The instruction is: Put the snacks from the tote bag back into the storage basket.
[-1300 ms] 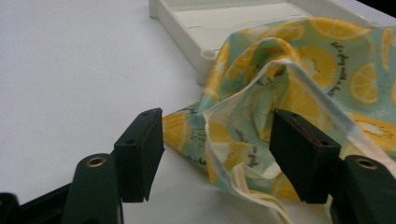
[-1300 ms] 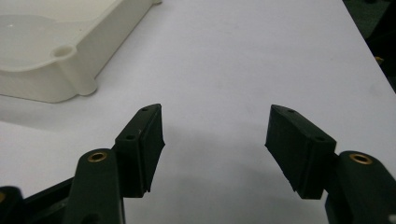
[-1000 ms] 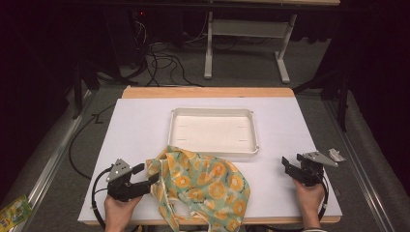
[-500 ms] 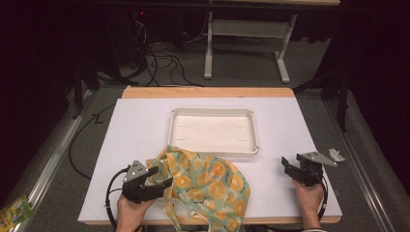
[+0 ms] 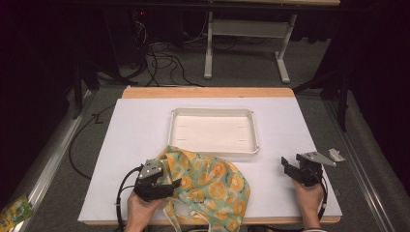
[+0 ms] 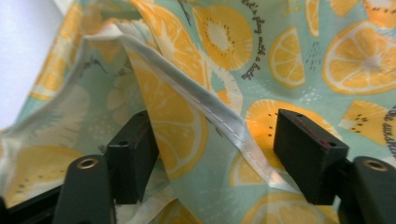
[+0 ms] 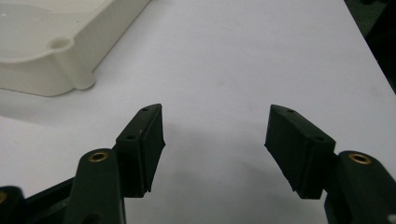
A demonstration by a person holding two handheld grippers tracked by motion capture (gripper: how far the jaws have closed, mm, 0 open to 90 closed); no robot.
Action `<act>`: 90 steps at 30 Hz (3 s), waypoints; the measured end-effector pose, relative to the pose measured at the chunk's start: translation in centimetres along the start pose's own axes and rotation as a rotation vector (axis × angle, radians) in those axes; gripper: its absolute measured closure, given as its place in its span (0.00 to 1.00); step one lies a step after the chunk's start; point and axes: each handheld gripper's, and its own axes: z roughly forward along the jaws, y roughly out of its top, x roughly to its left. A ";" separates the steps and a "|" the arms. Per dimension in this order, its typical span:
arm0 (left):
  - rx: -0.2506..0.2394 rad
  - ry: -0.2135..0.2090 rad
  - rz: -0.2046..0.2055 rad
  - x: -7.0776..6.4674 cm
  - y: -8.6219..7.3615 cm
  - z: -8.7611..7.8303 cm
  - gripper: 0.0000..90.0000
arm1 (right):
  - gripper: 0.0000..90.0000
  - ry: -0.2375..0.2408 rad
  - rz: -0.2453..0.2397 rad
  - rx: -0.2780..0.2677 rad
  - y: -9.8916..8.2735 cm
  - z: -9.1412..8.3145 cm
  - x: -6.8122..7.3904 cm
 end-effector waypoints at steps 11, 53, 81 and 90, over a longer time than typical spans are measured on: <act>0.012 -0.012 0.048 -0.3 -0.1 0.5 0.73 | 0.42 -0.001 -0.002 0.010 0.0 0.1 0.1; -0.064 -0.114 0.135 -1.7 2.6 -0.6 1.00 | 0.47 0.107 -0.103 0.018 0.6 -1.0 1.9; -0.074 -0.118 0.151 -2.1 4.4 0.5 1.00 | 0.46 0.416 -0.222 -0.038 1.1 -6.5 9.3; -0.074 -0.113 0.147 -2.1 4.4 0.5 1.00 | 0.47 0.512 -0.260 -0.047 1.0 -7.6 11.9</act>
